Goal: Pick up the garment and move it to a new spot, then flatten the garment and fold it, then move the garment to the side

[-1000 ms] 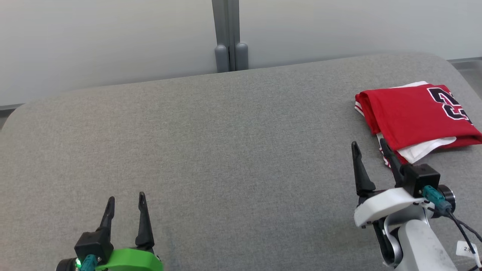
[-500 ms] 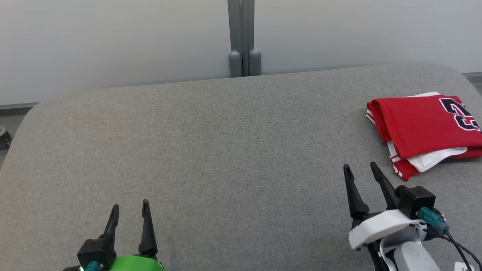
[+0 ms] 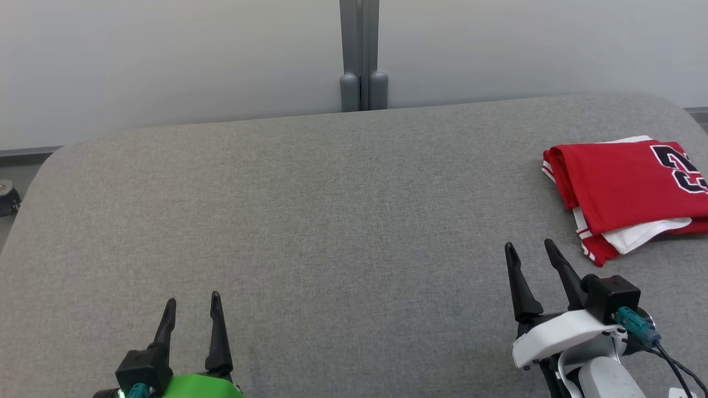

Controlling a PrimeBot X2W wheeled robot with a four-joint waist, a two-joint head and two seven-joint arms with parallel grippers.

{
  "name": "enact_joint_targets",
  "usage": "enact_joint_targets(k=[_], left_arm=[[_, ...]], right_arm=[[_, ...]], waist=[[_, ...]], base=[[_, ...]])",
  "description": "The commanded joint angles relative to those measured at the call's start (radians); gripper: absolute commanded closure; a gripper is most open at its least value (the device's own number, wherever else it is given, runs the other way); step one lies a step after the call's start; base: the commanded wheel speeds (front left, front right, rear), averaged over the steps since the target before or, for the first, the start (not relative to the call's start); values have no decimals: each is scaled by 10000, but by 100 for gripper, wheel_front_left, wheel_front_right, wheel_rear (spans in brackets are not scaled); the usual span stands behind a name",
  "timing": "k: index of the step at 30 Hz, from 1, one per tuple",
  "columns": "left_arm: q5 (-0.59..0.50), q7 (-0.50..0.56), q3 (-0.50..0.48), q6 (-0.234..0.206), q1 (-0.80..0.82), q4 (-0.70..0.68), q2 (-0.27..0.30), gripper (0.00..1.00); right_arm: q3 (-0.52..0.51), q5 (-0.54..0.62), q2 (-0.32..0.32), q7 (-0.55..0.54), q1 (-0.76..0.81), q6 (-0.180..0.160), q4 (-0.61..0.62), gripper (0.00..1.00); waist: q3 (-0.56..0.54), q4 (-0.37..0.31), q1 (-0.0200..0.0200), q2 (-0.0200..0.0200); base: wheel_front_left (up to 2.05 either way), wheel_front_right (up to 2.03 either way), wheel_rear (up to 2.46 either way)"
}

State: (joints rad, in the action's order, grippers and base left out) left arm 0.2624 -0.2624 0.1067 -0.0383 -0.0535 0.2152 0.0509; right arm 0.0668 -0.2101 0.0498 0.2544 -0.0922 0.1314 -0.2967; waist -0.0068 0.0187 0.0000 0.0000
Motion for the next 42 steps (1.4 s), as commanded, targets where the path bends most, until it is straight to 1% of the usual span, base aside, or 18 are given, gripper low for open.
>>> enact_joint_targets(k=[1,2,3,6,22,42], left_arm=[[-72,-28,-1,-29,-114,-12,2,0],[-69,-28,-20,-44,-107,-50,3,0],[-40,2,-13,2,-1,-31,-2,100],[83,65,-23,20,-11,185,-11,100],[2929,851,-491,375,366,207,-9,100],[5759,1636,-963,735,730,218,-4,100]], right_arm=[[-6,-4,18,64,89,-18,51,0],[-9,-1,18,67,93,-18,63,0],[-4,-8,0,15,8,0,23,100],[-14,-132,-21,-26,99,2,-156,100],[-399,-3079,-13,-803,26,0,8,100],[-780,-6011,-3,-1580,-58,-3,165,100]], waist=[[2,0,0,0],[3,0,0,0],[3,1,0,0],[4,0,0,0],[16,-24,0,0],[32,-54,0,0]], base=[[0,0,0],[0,0,0],[0,0,0],[0,0,0],[0,0,0],[0,0,0]])
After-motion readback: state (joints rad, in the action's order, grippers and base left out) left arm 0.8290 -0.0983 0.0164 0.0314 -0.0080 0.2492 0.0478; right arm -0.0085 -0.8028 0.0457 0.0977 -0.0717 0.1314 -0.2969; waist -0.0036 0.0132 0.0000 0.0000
